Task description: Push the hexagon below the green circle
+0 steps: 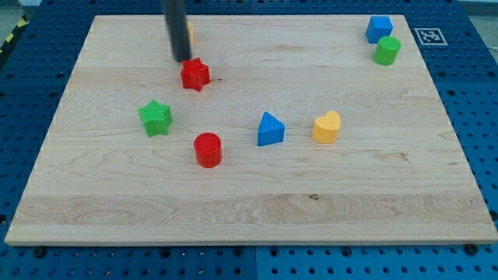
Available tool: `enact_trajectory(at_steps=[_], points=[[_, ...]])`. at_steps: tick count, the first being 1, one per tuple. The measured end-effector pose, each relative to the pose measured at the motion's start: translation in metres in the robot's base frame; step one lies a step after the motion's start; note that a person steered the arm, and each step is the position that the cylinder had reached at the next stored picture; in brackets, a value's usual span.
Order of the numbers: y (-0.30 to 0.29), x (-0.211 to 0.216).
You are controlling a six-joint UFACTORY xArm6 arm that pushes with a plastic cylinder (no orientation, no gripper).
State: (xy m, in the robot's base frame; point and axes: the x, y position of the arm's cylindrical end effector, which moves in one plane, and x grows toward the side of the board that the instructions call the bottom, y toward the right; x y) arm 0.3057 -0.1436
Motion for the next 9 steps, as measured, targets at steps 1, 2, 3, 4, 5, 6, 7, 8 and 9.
enact_trajectory(at_steps=[1, 2, 3, 4, 5, 6, 7, 8, 9], points=[[-0.058, -0.007], [-0.062, -0.047], [-0.05, -0.066], [-0.02, -0.075], [0.01, -0.075], [0.03, -0.069], [0.031, -0.052], [0.031, -0.037], [0.031, -0.026]])
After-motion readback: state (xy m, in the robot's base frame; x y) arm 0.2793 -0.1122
